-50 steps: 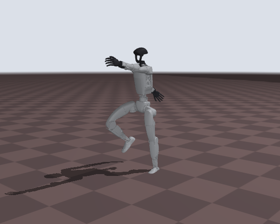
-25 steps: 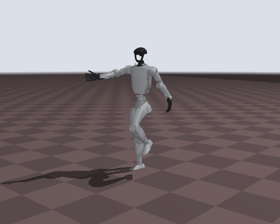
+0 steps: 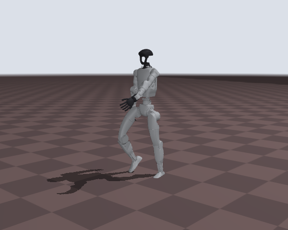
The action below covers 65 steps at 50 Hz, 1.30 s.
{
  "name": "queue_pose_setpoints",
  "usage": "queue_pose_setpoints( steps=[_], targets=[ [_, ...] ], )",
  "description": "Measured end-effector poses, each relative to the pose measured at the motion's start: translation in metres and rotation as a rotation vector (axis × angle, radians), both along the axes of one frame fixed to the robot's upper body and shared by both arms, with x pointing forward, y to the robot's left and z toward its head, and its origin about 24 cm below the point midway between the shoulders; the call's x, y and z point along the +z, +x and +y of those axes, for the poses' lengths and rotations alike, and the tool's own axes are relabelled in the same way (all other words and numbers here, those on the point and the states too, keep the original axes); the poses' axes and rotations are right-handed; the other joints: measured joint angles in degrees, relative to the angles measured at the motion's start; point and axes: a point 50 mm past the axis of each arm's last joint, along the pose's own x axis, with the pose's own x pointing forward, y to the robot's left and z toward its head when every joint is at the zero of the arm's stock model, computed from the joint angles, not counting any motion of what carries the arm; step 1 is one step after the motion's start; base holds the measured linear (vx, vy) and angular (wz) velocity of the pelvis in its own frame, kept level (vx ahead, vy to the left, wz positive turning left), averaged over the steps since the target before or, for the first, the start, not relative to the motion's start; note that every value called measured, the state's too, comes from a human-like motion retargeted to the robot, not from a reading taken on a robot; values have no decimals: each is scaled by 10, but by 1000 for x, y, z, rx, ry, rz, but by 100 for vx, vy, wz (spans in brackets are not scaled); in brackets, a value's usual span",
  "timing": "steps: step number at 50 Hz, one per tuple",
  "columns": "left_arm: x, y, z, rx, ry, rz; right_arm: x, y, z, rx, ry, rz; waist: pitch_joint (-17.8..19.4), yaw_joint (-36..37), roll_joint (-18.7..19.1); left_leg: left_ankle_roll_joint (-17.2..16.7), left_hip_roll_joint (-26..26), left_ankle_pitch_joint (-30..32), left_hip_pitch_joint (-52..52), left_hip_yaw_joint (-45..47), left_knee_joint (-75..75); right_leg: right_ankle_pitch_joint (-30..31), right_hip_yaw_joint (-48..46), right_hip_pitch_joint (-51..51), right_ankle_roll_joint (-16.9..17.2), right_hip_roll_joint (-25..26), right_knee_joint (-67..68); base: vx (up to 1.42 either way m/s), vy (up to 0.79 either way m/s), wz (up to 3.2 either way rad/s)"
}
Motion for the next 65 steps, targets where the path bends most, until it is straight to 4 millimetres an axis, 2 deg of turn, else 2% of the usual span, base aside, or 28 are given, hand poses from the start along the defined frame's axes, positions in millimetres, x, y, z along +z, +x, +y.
queue_pose_setpoints(
  steps=[2,4,6,8,11,13,15,17,19,21,23,26,28,30,32,34,36,38,41,45,47,50,53,55,57,60,63,65],
  targets=[
    [81,39,12,-10,125,-201,6,-83,1,-30,48,221,24,-41,-1,10,6,7,5,-15,0,-34,-11,-89,-17,-35,162,-7,9,77],
    [162,59,19,-7,223,-398,23,-151,4,-77,90,390,47,-59,-4,22,5,11,11,-17,0,-126,-36,-157,-76,-107,301,-5,14,13],
    [237,64,21,-2,271,-580,43,-202,10,-132,138,511,66,-66,-13,34,-2,13,16,-17,0,-189,-35,-211,-113,-153,401,-3,11,-17],
    [292,59,20,0,272,-719,65,-242,17,-201,177,605,75,-64,-16,41,2,14,19,-10,0,-191,-18,-251,-112,-131,455,1,1,-38],
    [327,53,17,4,234,-807,89,-278,26,-302,193,691,64,-52,-12,36,11,14,12,3,0,-156,1,-279,-86,-62,472,3,-5,-43],
    [323,56,12,-4,206,-798,93,-283,31,-341,196,702,49,-42,-12,30,7,12,3,6,0,-154,9,-272,-79,-46,455,1,-1,-12],
    [299,62,3,-31,171,-755,83,-274,36,-348,203,669,31,-33,-13,27,0,8,-9,3,0,-158,12,-241,-76,-43,411,0,0,0],
    [254,69,-9,-68,118,-681,63,-247,40,-329,200,588,14,-24,-12,29,-3,2,-19,-5,0,-157,13,-183,-59,-29,323,2,-4,33],
    [192,69,-21,-93,50,-576,37,-204,40,-303,170,466,6,-12,-12,34,-8,-4,-20,-14,0,-154,16,-93,-38,-9,184,5,-5,36],
    [118,57,-31,-102,-16,-420,14,-148,35,-284,118,315,4,10,-19,41,-22,-7,-9,-19,0,-144,16,31,-26,0,-18,10,-6,12],
    [38,27,-36,-88,-54,-214,-2,-77,27,-282,50,131,11,46,-34,48,-44,-6,11,-16,0,-171,8,185,-21,-4,-263,12,-10,-43],
    [-75,-57,-29,-75,1,177,1,51,14,-311,-44,-218,24,140,-71,75,-82,-12,4,20,55,-216,11,361,-8,-23,-570,4,-19,-142],
    [-139,-146,-20,-122,42,529,25,136,9,-319,-53,-441,26,202,-106,81,-86,-24,-74,60,202,-173,35,404,7,-50,-687,-11,-25,-156],
    [-177,-249,-14,-109,-54,857,68,217,4,-317,-53,-665,-1,224,-121,76,-28,-51,-258,72,483,-146,54,368,10,-55,-712,-20,-19,-51],
    [-190,-342,-16,0,-182,1055,133,290,-3,-342,-69,-941,-3,231,-121,87,28,-90,-386,65,692,-142,63,347,15,-51,-712,-16,-9,-18],
    [-186,-418,-26,77,-295,1192,213,346,-5,-380,-70,-1229,6,238,-120,112,76,-142,-471,65,844,-139,71,334,14,-47,-712,-10,-7,-26],
    [-172,-481,-39,87,-389,1316,291,378,-4,-425,-54,-1491,17,243,-122,133,96,-171,-531,52,948,-136,73,328,7,-47,-712,-6,-6,1],
    [-151,-533,-47,65,-459,1447,354,391,-4,-456,-36,-1685,23,244,-129,141,81,-178,-576,25,1009,-137,67,326,-1,-52,-712,-2,-4,40],
    [-121,-586,-49,72,-515,1616,411,393,-11,-461,-58,-1814,17,248,-140,144,42,-185,-606,-6,1031,-138,54,320,0,-59,-712,2,-1,48],
    [-105,-608,-47,116,-515,1711,429,392,-19,-453,-158,-1785,-7,255,-147,140,11,-202,-571,-17,948,-139,47,305,13,-56,-712,2,1,11],
    [-116,-595,-50,125,-504,1671,417,393,-16,-438,-186,-1738,-17,255,-151,130,-8,-199,-511,-14,830,-138,50,300,22,-54,-712,6,3,-18],
    [-149,-541,-48,185,-441,1491,378,394,-4,-410,-182,-1668,-1,272,-153,104,-39,-120,-323,16,503,-139,72,321,35,-49,-712,14,5,-81],
    [-184,-440,-25,419,-285,1090,325,381,-2,-489,-185,-1650,38,277,-113,83,-53,-39,-93,50,141,-152,70,376,47,-10,-712,16,15,-23],
    [-191,-370,-14,504,-250,860,273,362,-3,-480,-216,-1565,36,242,-98,56,-58,-28,-47,40,42,-163,41,374,40,5,-696,1,17,132],
    [-186,-295,-7,388,-179,695,215,335,3,-377,-205,-1437,42,210,-94,26,-59,7,-30,14,0,-165,15,363,18,6,-657,-4,13,141],
    [-151,-175,-15,28,5,412,151,287,10,-132,-160,-1273,67,180,-64,13,-35,34,-21,-21,0,-149,-4,311,-21,15,-521,-11,15,108],
    [-81,-74,-27,-315,323,55,130,250,0,101,-238,-1195,38,146,-40,9,-19,35,-81,-47,0,-170,6,105,-18,3,-213,-19,12,95],
    [-20,-30,-24,-404,508,-189,134,235,-11,202,-302,-1188,26,111,-31,-1,-17,34,-107,-69,0,-211,5,26,-16,-16,-84,-9,6,99]
  ],
)
